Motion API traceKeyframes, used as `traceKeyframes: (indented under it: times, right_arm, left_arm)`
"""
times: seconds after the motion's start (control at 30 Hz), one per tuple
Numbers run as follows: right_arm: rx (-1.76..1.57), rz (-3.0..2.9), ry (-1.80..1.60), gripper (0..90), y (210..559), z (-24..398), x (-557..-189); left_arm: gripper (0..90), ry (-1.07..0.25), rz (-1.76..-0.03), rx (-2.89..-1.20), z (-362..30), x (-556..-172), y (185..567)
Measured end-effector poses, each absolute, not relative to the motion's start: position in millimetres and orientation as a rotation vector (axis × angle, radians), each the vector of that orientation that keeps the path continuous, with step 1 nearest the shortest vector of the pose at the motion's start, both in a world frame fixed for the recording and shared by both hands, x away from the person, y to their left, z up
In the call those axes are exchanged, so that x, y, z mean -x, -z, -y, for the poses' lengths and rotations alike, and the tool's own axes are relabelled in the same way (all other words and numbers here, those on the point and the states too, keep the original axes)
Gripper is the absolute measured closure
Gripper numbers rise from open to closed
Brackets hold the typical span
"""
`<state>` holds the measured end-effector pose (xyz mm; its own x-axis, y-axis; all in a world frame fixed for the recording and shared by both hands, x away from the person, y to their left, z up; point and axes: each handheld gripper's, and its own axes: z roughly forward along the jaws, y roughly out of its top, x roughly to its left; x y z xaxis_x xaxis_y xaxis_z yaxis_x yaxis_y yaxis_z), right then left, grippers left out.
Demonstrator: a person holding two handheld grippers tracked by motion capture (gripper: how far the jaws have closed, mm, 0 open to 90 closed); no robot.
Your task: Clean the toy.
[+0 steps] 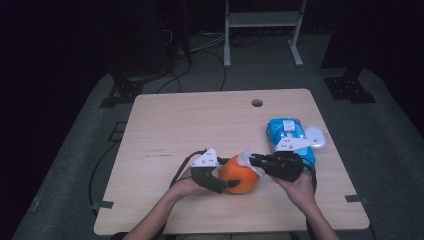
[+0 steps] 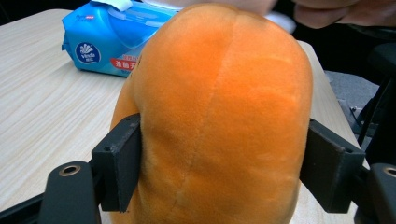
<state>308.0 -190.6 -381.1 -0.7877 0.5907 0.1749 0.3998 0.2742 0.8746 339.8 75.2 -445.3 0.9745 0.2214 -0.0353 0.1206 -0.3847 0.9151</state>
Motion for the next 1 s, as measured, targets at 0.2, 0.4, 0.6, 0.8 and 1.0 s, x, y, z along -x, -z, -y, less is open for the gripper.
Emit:
traceKeyframes:
  times: [0.2,0.4,0.6,0.8,1.0]
  right_arm:
    - [-0.8,-2.379,-1.47,79.1,375,170,-299]
    - [-0.915,-2.319,-1.382,79.1,387,196,-312]
    - [-0.925,-2.328,-1.386,79.2,393,197,-306]
    - [-0.798,-2.357,-1.461,79.2,381,171,-295]
    - [-0.795,-2.322,-1.427,79.3,378,164,-303]
  left_arm:
    - [23.4,-0.122,-0.262,-1.975,-73,-340,445]
    - [23.4,-0.096,-0.323,-1.952,-80,-346,446]
    - [23.4,-0.105,-0.365,-1.958,-77,-346,445]
    - [23.3,-0.135,-0.301,-1.989,-68,-339,443]
    - [23.4,-0.166,-0.219,-2.016,-61,-331,443]
